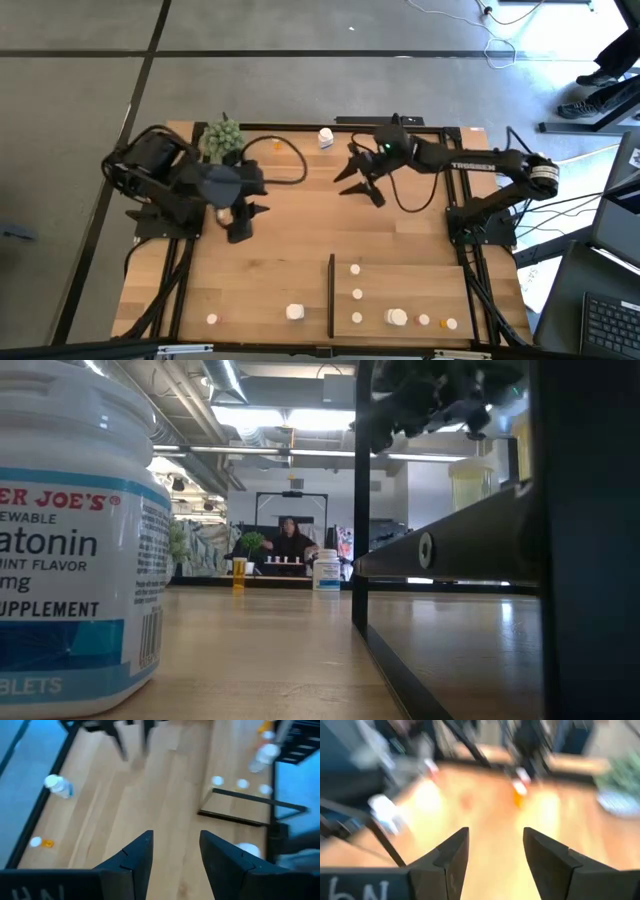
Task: Pick and place medicine bottles onto shelf by color
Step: Put the top pink pill bottle on the shelf aligned with the other pink pill bottle
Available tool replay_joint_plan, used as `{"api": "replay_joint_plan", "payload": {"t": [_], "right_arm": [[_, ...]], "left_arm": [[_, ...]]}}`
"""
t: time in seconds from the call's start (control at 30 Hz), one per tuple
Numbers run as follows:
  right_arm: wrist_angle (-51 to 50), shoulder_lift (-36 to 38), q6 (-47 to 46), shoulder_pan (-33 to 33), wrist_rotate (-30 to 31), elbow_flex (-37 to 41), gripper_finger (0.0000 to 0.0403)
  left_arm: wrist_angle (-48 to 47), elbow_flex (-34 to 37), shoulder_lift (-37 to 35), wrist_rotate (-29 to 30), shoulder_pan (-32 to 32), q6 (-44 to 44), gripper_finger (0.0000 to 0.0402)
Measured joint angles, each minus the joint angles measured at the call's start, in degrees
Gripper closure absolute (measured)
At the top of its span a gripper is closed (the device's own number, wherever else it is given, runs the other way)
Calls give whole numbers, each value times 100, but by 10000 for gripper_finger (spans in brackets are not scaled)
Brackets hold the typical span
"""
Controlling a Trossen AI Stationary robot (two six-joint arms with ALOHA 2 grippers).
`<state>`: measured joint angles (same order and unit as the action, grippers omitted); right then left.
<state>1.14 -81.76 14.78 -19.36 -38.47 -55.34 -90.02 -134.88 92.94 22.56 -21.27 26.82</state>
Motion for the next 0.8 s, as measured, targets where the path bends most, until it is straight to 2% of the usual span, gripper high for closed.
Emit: {"api": "replay_joint_plan", "payload": {"t": [0.13, 0.2, 0.4, 0.6, 0.8], "right_arm": [[-2312, -31, 648, 151, 1526, -1109, 215], [-3010, -32, 772, 198, 1939, -1485, 215], [-4023, -31, 756, 265, 1935, -2207, 215], [-5042, -32, 735, 383, 1935, -2556, 215], [-5662, -31, 252, 508, 1935, -2705, 215]], "left_arm": [[11, 48, -177, 56, -115, -42, 247], [9, 219, -356, 90, -115, -48, 247], [0, 1446, -1097, 105, -40, 241, 247], [11, 2830, -1699, 83, 16, 907, 247], [72, 3885, -2095, -120, 16, 1716, 247]]}}
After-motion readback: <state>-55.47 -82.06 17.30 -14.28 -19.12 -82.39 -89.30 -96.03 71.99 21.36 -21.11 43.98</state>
